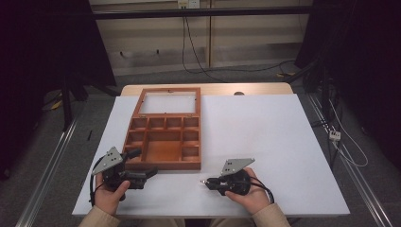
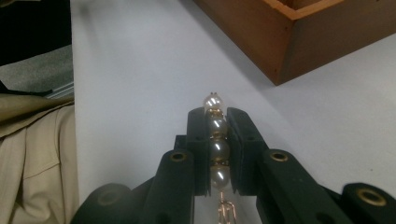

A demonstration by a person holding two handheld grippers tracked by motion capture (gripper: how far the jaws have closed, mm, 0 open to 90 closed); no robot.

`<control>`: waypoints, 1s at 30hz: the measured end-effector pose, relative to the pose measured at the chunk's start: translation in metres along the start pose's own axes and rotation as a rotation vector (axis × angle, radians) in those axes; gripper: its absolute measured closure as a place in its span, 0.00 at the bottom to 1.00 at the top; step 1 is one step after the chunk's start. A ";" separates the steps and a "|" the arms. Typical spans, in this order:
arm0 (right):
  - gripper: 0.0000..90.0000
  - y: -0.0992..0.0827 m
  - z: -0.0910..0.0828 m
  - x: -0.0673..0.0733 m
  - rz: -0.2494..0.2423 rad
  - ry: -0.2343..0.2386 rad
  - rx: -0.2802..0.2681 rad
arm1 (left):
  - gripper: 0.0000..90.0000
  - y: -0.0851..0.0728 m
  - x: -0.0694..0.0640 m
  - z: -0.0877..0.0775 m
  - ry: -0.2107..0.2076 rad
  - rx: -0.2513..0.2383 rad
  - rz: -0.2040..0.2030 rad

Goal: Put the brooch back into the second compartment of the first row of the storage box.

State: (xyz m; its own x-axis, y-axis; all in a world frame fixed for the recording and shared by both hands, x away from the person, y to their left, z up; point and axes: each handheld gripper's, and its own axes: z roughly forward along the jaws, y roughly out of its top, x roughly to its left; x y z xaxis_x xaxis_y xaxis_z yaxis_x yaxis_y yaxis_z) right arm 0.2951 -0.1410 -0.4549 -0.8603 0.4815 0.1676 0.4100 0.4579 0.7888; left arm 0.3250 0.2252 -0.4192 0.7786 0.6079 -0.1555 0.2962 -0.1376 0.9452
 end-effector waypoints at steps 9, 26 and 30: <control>0.82 0.000 0.004 0.002 0.011 0.023 -0.004 | 0.05 0.000 -0.001 0.002 -0.011 0.010 0.003; 0.13 -0.018 -0.045 -0.025 0.197 -0.263 -0.177 | 0.05 0.002 -0.024 0.026 -0.206 0.105 0.029; 0.09 -0.024 -0.057 -0.028 0.224 -0.320 -0.215 | 0.05 0.005 -0.031 0.033 -0.255 0.097 0.027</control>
State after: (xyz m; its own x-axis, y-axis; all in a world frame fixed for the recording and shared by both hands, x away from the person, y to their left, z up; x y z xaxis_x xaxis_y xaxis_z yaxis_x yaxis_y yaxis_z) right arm 0.2925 -0.2078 -0.4448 -0.6062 0.7739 0.1833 0.4741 0.1666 0.8646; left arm 0.3205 0.1802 -0.4195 0.8976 0.3879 -0.2092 0.3151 -0.2330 0.9200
